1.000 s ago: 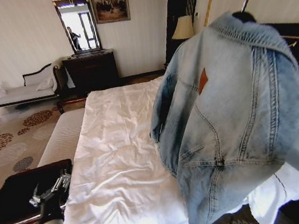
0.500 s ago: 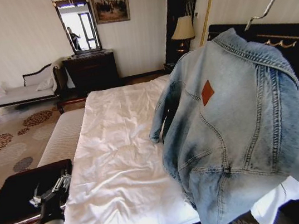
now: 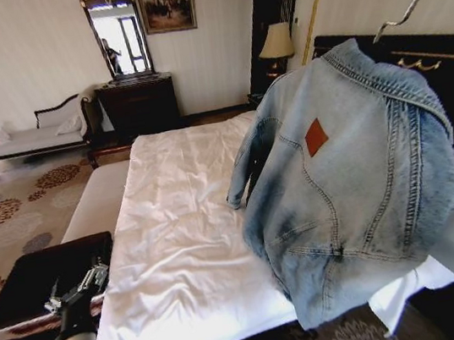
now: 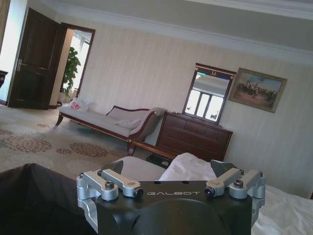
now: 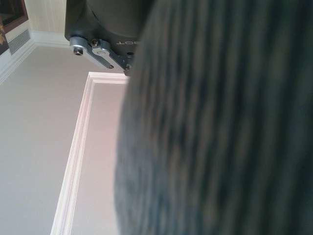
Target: Pick up the clothes from the bed and hang them on the clothes hanger.
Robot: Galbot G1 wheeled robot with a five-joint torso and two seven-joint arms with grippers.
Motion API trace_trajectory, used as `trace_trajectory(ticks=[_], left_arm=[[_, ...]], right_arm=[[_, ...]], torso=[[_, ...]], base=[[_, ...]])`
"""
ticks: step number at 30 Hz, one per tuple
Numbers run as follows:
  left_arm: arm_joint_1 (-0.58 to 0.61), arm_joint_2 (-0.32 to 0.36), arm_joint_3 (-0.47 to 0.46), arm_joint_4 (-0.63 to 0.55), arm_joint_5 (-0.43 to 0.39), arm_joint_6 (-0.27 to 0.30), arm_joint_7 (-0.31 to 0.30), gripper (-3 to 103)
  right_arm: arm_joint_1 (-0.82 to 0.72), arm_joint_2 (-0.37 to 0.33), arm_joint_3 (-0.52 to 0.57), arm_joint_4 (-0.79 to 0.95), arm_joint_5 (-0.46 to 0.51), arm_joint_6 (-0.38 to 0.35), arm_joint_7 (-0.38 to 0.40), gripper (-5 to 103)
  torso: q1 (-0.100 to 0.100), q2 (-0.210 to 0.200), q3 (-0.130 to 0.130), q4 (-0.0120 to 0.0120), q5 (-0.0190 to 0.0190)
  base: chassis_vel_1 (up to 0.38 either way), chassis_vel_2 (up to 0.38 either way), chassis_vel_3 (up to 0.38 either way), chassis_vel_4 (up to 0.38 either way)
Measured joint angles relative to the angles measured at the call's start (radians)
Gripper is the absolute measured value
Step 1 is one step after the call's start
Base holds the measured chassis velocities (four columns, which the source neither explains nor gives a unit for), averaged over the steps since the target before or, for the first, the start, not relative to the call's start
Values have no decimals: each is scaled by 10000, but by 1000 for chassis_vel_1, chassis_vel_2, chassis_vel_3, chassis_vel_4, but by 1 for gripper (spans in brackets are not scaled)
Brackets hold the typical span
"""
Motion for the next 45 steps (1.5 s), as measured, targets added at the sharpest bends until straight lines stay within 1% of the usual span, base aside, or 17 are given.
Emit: trace_trajectory(ticks=[2, 5, 10, 13, 19, 24, 25, 29, 35, 37, 39, 40, 41, 42, 44, 45], left_arm=[[0, 0, 2, 0, -5, 0, 0, 100], [-2, 0, 12, 0, -5, 0, 0, 100], [-16, 0, 30, 0, -5, 0, 0, 100], [-25, 0, 32, 0, -3, 0, 0, 100], [-31, 0, 38, 0, 5, -1, 0, 100], [-53, 0, 59, 0, 25, -2, 0, 100], [-59, 0, 75, 0, 36, -1, 0, 100], [-66, 1, 99, 0, 70, -1, 6, 100], [-66, 0, 139, 0, 144, -37, 158, 100], [-57, -1, 144, 0, 93, -85, 186, 100], [-8, -1, 145, 0, 188, -509, 154, 100], [-8, -1, 145, 0, 188, -509, 154, 100], [17, -1, 105, -1, 386, -637, 124, 100], [49, 7, 6, 0, 657, -794, 131, 100], [149, 68, -130, 0, 798, -1009, 241, 100], [149, 68, -130, 0, 798, -1009, 241, 100]], right_arm=[[-31, 0, 10, 0, 0, -1, 1, 21], [-63, 3, 31, 0, 1, -4, 10, 21], [-135, 42, 60, -26, -10, -7, 14, 21], [-145, 72, 63, -74, -8, -10, 22, 21], [-130, 157, 32, -131, -5, -16, 45, 21], [-143, 225, 10, -203, -35, -16, 50, 21], [-151, 239, 10, -238, -68, -17, 52, 21], [-155, 269, 9, -302, -100, 16, 53, 21], [-70, 318, -31, -404, -172, 127, 53, 21], [-58, 322, -31, -414, -185, 132, 53, 21], [-45, 355, -31, -455, -266, 144, 59, 21], [-45, 355, -31, -455, -266, 144, 59, 21], [-45, 369, -31, -456, -284, 145, 67, 21], [-45, 408, -31, -456, -308, 144, 81, 21], [-53, 498, -32, -434, -345, 143, 108, 21], [-53, 498, -32, -434, -345, 143, 108, 21]], torso=[[-3, 0, 0, -4, 1], [-4, 0, 0, -4, 6], [-6, 1, -1, -2, 0], [-6, 1, 0, -3, 6], [-9, 4, -2, -4, 1], [-4, 4, -2, -4, 1], [0, 2, -1, 0, 1], [6, 1, 1, 2, -1], [-5, 1, -2, -4, 5], [-10, 3, -3, -5, 6], [-14, 7, -5, -12, 10], [-14, 7, -5, -12, 10], [-13, 6, -4, -12, 10], [-9, 5, -3, -8, 8], [6, -1, 2, 2, -1], [6, -1, 2, 2, -1]], base=[[269, -217, -287, 241], [290, -258, -293, 269], [294, -300, -291, 308], [308, -284, -278, 282], [237, -273, -235, 259], [126, -267, -130, 261], [53, -272, -21, 301], [32, -295, -9, 310], [-14, -298, 27, 312], [-15, -236, 4, 180], [-19, -129, -6, 92], [-13, -91, -17, 92], [-13, -91, -22, 2], [0, 0, 0, 0], [0, 0, 0, 0], [0, 0, 0, 0]])
